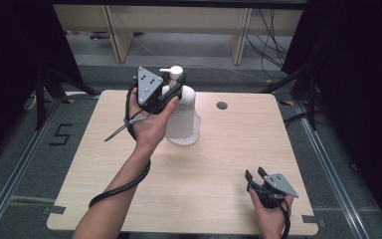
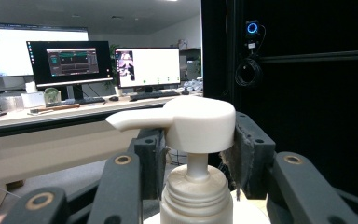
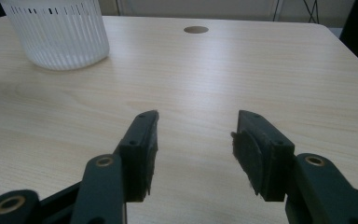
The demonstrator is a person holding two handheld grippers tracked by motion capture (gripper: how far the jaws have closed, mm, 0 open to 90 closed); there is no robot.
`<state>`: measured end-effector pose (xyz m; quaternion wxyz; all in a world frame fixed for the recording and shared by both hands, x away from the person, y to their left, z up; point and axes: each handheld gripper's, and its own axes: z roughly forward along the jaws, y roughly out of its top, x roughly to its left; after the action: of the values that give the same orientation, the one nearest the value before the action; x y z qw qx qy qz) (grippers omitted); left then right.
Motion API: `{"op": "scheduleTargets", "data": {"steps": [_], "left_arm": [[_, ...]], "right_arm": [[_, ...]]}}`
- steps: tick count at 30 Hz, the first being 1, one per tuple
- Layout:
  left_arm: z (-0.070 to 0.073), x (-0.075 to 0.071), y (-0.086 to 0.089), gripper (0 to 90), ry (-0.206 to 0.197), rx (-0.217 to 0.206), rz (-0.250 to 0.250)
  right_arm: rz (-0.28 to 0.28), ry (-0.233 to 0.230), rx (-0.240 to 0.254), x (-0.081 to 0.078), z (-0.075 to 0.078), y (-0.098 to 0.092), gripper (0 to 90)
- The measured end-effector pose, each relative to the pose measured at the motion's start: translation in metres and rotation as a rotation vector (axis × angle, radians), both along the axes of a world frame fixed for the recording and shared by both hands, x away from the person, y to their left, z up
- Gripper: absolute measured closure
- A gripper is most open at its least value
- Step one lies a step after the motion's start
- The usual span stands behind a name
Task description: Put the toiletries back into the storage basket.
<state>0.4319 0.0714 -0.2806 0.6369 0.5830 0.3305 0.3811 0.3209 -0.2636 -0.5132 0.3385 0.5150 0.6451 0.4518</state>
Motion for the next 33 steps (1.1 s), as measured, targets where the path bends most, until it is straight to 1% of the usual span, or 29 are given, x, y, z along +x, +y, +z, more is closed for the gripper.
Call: {"op": "scheduleTargets", "data": {"steps": [1,4,9,12,13,15,16,21,30,31,33], "left_arm": [[0.0,0.001,0.0,59.5,0.001,-0.001,0.0],[0.0,0.003,-0.001,59.6,0.0,0.002,-0.002],[0.0,0.007,-0.002,59.5,-0.001,0.0,0.0],[0.0,0.009,-0.003,59.6,-0.002,-0.001,-0.002],[-0.001,0.01,-0.003,59.6,0.001,0.002,-0.003],[-0.001,0.012,-0.004,59.6,0.003,0.002,-0.003],[-0.001,0.013,-0.004,59.5,0.003,0.0,-0.004],[-0.002,0.017,-0.006,59.5,0.005,0.006,-0.006],[-0.003,0.023,-0.008,59.5,0.011,0.005,-0.003],[-0.003,0.023,-0.008,59.5,0.013,0.005,-0.003],[-0.004,0.025,-0.008,59.5,0.016,0.006,-0.004]], "right_arm": [[-0.001,-0.006,0.003,0.0,0.0,0.0,49.4],[0.0,0.0,0.0,0.0,0.0,0.0,49.4],[0.001,-0.008,0.004,0.001,0.0,0.0,49.4],[0.001,0.005,-0.003,0.0,0.0,0.0,49.4],[0.001,0.019,0.022,-0.001,0.0,0.001,49.4],[0.002,0.004,0.002,0.0,0.0,0.0,49.4],[0.001,0.002,0.0,0.0,0.0,0.0,49.4],[0.002,-0.008,0.003,0.001,-0.001,0.0,49.3],[0.003,-0.01,0.002,0.0,-0.001,0.0,49.3],[0.002,-0.003,0.011,0.0,0.0,0.0,49.2],[0.002,-0.007,0.006,0.0,0.0,0.0,49.2]]}}
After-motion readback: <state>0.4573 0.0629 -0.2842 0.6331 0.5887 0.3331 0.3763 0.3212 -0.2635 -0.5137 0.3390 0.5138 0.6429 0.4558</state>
